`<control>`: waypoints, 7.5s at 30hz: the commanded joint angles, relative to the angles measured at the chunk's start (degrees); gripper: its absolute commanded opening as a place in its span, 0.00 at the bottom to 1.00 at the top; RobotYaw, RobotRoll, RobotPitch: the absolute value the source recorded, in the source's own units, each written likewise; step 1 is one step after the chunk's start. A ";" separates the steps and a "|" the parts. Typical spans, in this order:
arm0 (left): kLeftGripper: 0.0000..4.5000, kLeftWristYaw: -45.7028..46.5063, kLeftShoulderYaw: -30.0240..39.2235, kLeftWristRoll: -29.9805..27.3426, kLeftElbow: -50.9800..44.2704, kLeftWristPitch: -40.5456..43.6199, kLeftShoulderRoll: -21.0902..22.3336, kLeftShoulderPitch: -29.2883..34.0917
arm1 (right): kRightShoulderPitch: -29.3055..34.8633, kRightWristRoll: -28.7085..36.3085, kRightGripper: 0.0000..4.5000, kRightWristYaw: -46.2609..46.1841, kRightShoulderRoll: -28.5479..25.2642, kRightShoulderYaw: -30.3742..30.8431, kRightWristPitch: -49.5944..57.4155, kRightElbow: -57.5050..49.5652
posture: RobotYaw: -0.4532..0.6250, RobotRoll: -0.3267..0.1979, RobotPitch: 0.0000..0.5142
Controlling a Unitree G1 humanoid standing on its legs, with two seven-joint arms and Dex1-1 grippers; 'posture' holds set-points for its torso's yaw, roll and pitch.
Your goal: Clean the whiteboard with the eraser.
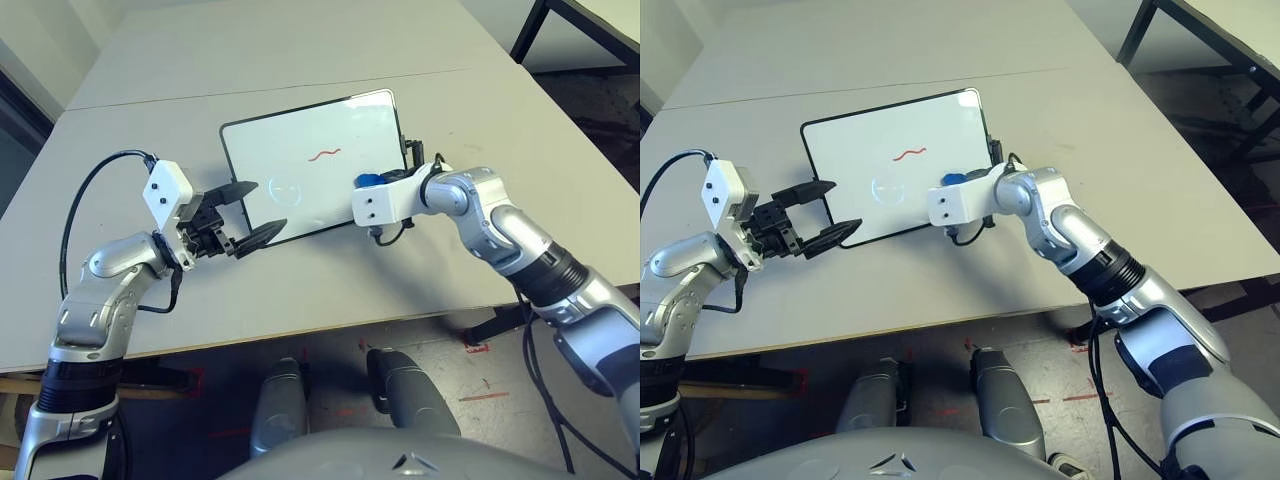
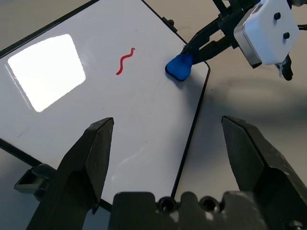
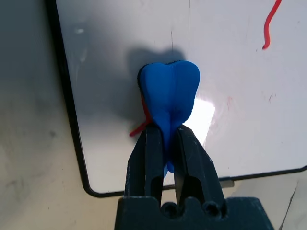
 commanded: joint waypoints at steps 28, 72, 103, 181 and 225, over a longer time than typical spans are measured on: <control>1.00 -0.86 0.71 0.06 -0.03 0.22 1.35 0.16 | 2.85 -5.37 0.02 1.62 -2.84 -2.79 -1.92 2.72 | 0.37 0.62 0.26; 1.00 -0.47 1.49 0.19 -0.12 0.02 1.56 0.65 | 4.48 -9.59 0.02 9.29 -3.99 -3.98 -3.27 0.34 | 0.39 0.62 0.27; 1.00 -0.86 2.71 0.61 2.65 -2.47 1.53 1.64 | -2.38 -8.62 0.02 11.74 4.62 -4.21 -0.58 -1.09 | 0.38 0.62 0.25; 1.00 0.02 4.49 2.49 5.84 -6.40 1.81 2.43 | -20.93 -7.20 0.02 -1.76 15.54 1.16 -12.14 27.85 | 0.42 0.62 0.23; 1.00 1.74 4.49 1.89 2.47 -4.00 1.67 3.16 | -20.51 -8.30 0.02 1.14 18.47 3.13 -11.95 24.40 | 0.44 0.62 0.25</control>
